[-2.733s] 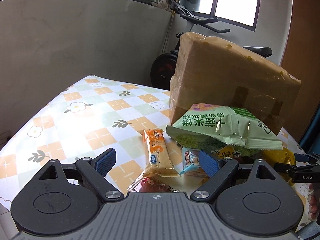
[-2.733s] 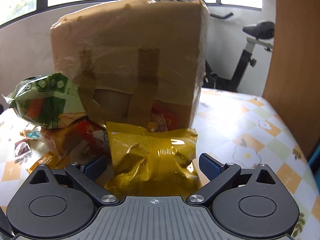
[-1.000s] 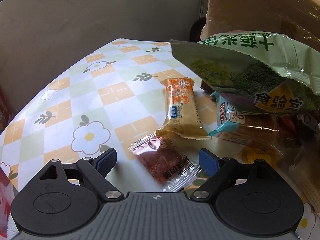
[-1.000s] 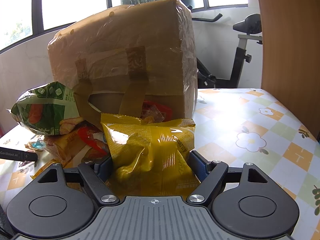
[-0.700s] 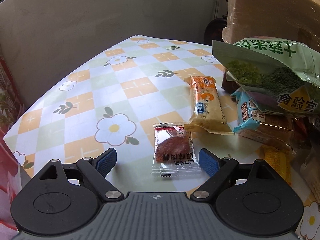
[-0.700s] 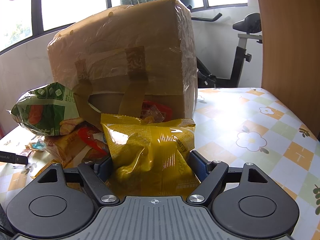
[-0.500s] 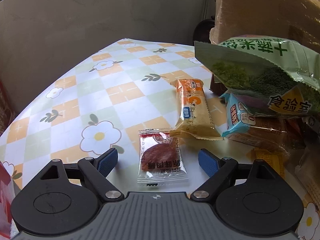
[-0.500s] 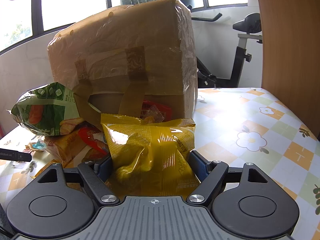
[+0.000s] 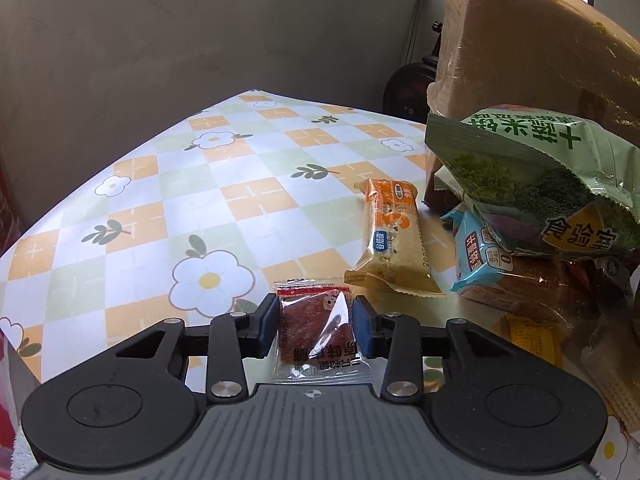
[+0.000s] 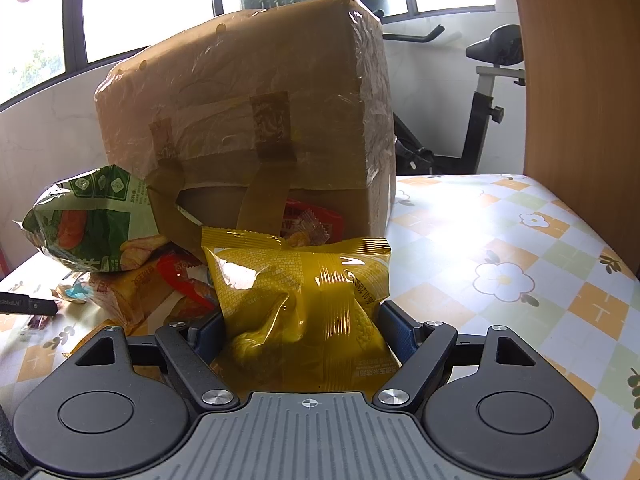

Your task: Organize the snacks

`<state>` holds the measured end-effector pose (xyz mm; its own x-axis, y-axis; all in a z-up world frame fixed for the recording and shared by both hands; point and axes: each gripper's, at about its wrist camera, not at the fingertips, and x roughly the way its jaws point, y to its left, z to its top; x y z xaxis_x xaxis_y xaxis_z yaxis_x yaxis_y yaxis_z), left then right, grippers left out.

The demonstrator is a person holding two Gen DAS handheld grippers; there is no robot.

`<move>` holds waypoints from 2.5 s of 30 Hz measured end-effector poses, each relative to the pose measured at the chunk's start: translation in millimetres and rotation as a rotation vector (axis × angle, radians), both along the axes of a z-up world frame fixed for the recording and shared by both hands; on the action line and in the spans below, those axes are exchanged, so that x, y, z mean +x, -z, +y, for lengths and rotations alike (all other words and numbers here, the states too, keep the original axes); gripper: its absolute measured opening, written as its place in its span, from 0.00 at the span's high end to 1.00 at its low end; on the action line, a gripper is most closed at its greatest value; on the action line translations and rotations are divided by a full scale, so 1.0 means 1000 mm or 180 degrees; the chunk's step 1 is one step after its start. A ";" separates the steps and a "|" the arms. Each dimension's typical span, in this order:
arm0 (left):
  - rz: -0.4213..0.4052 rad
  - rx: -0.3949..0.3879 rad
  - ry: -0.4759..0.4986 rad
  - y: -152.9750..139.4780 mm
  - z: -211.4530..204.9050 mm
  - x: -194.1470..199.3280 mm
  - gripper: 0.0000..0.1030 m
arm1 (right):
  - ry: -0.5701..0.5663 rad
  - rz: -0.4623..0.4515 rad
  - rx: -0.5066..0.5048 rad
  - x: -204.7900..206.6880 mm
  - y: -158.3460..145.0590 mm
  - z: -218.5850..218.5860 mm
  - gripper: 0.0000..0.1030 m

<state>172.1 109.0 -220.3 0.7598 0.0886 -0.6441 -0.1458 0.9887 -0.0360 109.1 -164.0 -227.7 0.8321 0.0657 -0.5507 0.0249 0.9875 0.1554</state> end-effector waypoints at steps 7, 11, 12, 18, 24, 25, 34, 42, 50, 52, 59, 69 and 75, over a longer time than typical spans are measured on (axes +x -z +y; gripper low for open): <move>-0.0162 0.0066 -0.0018 -0.009 -0.005 -0.006 0.60 | 0.0001 0.0001 -0.0002 0.000 0.000 0.000 0.26; -0.0229 0.0065 -0.0067 -0.013 -0.004 -0.009 0.60 | 0.0001 0.0000 -0.0001 0.000 0.000 0.000 0.26; -0.0248 0.0079 -0.0072 -0.014 -0.004 -0.009 0.60 | 0.0001 0.0001 0.0000 0.000 0.000 0.000 0.26; -0.0321 0.0142 -0.0055 -0.017 -0.008 -0.012 0.60 | 0.0000 -0.0001 0.0003 0.000 0.000 0.000 0.26; -0.0482 0.0162 -0.0072 -0.025 -0.007 -0.018 0.59 | 0.0001 0.0001 0.0001 0.000 0.000 0.000 0.26; -0.0490 0.0161 -0.0076 -0.026 -0.007 -0.018 0.59 | 0.0001 0.0001 0.0001 0.000 0.000 0.000 0.26; -0.0618 0.0143 -0.0084 -0.036 -0.003 -0.016 0.59 | 0.0007 0.0001 -0.0016 -0.001 -0.003 -0.002 0.28; -0.0734 0.0120 -0.0142 -0.059 0.010 -0.014 0.59 | 0.0141 -0.0048 0.0066 -0.012 -0.019 -0.014 0.31; -0.0940 0.0041 -0.0160 -0.079 0.016 -0.015 0.59 | 0.0260 -0.0303 0.0049 -0.021 -0.058 -0.031 0.31; -0.0981 0.0036 -0.0128 -0.085 0.014 -0.014 0.59 | 0.0278 -0.0372 0.0031 -0.023 -0.067 -0.034 0.31; -0.1181 0.0063 0.0064 -0.110 0.001 -0.011 0.59 | 0.0294 -0.0577 -0.0006 -0.023 -0.099 -0.044 0.31; -0.1492 0.0064 0.0425 -0.154 -0.028 0.007 0.59 | 0.0148 -0.0928 -0.0079 -0.011 -0.157 -0.050 0.32; -0.1573 0.0029 0.0633 -0.171 -0.046 0.023 0.59 | 0.0038 -0.1068 -0.0102 0.007 -0.184 -0.052 0.32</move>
<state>195.2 62.6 -48.9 0.9751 -0.0841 -0.2051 0.0767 0.9961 -0.0442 115.7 -215.9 -43.9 0.9680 0.0419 -0.2476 -0.0108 0.9920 0.1257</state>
